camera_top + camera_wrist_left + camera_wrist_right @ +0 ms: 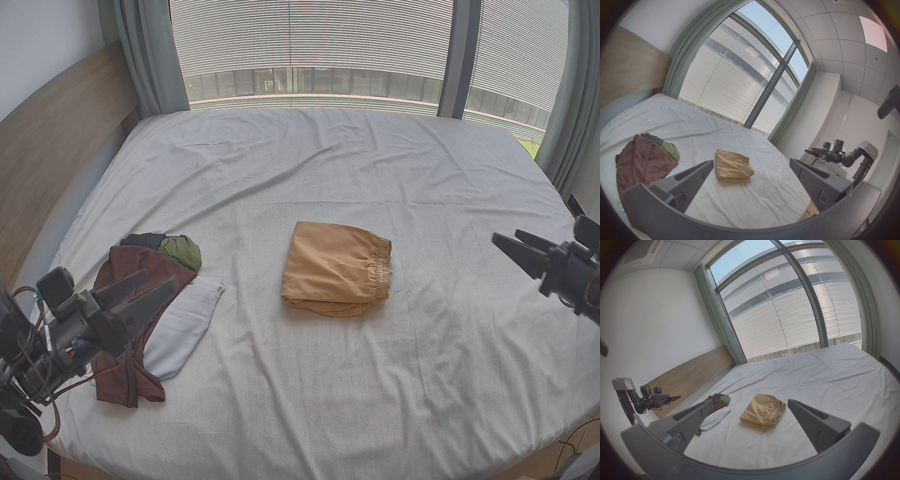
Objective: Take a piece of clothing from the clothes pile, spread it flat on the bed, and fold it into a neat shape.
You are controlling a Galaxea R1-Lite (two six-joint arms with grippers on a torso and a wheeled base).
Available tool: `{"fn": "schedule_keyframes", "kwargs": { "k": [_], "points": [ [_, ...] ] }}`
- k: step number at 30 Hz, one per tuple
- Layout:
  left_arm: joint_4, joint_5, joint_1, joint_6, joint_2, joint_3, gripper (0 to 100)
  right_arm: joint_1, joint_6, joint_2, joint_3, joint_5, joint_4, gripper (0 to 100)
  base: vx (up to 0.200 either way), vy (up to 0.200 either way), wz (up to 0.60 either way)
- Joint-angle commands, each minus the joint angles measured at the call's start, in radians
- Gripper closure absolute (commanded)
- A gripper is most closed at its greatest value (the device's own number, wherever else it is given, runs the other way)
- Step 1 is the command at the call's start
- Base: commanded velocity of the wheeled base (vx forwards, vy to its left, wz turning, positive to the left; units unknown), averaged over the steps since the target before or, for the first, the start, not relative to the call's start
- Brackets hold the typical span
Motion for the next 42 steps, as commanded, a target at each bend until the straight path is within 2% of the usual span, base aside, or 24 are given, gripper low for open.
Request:
{"fn": "schedule_keyframes", "kwargs": {
  "k": [1,4,5,8,10,11,14,16,18,20,22,23,25,26,27,29,32,33,34,35,36,39,42],
  "points": [
    [0.623,0.037,0.119,0.123,-0.872,0.160,0,-0.101,-0.111,-1.077,0.395,-0.003,0.419,0,0.000,0.000,0.00],
    [0.836,0.031,0.123,0.135,-1.084,0.160,0,-0.106,-0.119,-1.247,0.442,-0.002,0.546,0,0.000,0.000,0.00],
    [0.865,0.030,0.123,0.138,-1.113,0.160,0,-0.107,-0.124,-1.249,0.459,-0.002,0.537,0,0.000,0.000,0.00],
    [1.120,0.030,0.123,0.172,-1.362,0.154,0,-0.163,-0.110,-1.297,0.464,0.009,0.638,0,0.000,0.000,0.00],
    [1.179,0.042,0.123,0.198,-1.386,0.163,0,-0.163,-0.130,-1.304,0.464,-0.002,0.739,0,0.000,0.000,0.00],
    [1.195,0.065,0.123,0.223,-1.374,0.163,0,-0.163,-0.141,-1.304,0.461,-0.045,0.787,0,0.000,0.000,0.00],
    [1.205,0.146,0.123,0.232,-1.374,0.163,0,-0.163,-0.151,-1.304,0.457,-0.237,0.781,0,0.000,0.000,0.00],
    [1.235,0.179,0.123,0.253,-1.374,0.163,0,-0.164,-0.173,-1.303,0.457,-0.292,0.784,0,0.000,0.000,0.00],
    [1.347,0.221,0.126,0.328,-1.374,0.163,0,-0.164,-0.204,-1.303,0.459,-0.296,0.778,0,0.000,0.000,0.00],
    [1.360,0.263,0.135,0.338,-1.374,0.159,0,-0.163,-0.204,-1.303,0.459,-0.296,0.782,0,0.000,0.000,0.00],
    [1.331,0.306,0.183,0.347,-1.377,0.163,0,-0.161,-0.213,-1.303,0.459,-0.290,0.784,0,0.000,0.000,0.00],
    [1.333,0.304,0.214,0.353,-1.389,0.163,0,-0.161,-0.222,-1.304,0.459,-0.276,0.784,0,0.000,0.000,0.00],
    [1.337,0.292,0.264,0.378,-1.431,0.163,0,-0.161,-0.250,-1.304,0.457,-0.207,0.784,0,0.000,0.000,0.00],
    [1.337,0.289,0.260,0.390,-1.446,0.163,0,-0.161,-0.256,-1.304,0.459,-0.177,0.784,0,0.000,0.000,0.00],
    [1.337,0.289,0.258,0.391,-1.448,0.163,0,-0.161,-0.257,-1.304,0.457,-0.174,0.784,0,0.000,0.000,0.00],
    [1.331,0.294,0.244,0.391,-1.471,0.163,0,-0.161,-0.259,-1.304,0.459,-0.187,0.784,0,0.000,0.000,0.00],
    [1.331,0.303,0.243,0.390,-1.469,0.163,0,-0.161,-0.263,-1.304,0.459,-0.283,0.782,0,0.000,0.000,0.00],
    [1.334,0.327,0.243,0.391,-1.469,0.163,0,-0.161,-0.263,-1.304,0.457,-0.321,0.784,0,0.000,0.000,0.00],
    [1.363,0.370,0.244,0.431,-1.471,0.163,0,-0.161,-0.265,-1.304,0.457,-0.342,0.787,0,0.000,0.000,0.00],
    [1.399,0.419,0.246,0.451,-1.471,0.163,0,-0.161,-0.268,-1.304,0.456,-0.347,0.788,0,0.000,0.000,0.00],
    [1.429,0.429,0.246,0.445,-1.471,0.157,0,-0.163,-0.274,-1.304,0.457,-0.342,0.787,0,0.000,0.000,0.00],
    [1.402,0.406,0.241,0.431,-1.469,0.162,0,-0.163,-0.285,-1.304,0.461,-0.295,0.775,0,0.000,0.000,0.00],
    [1.402,0.407,0.241,0.421,-1.469,0.163,0,-0.163,-0.245,-1.304,0.459,-0.289,0.778,0,0.000,0.000,0.00]
  ]
}}
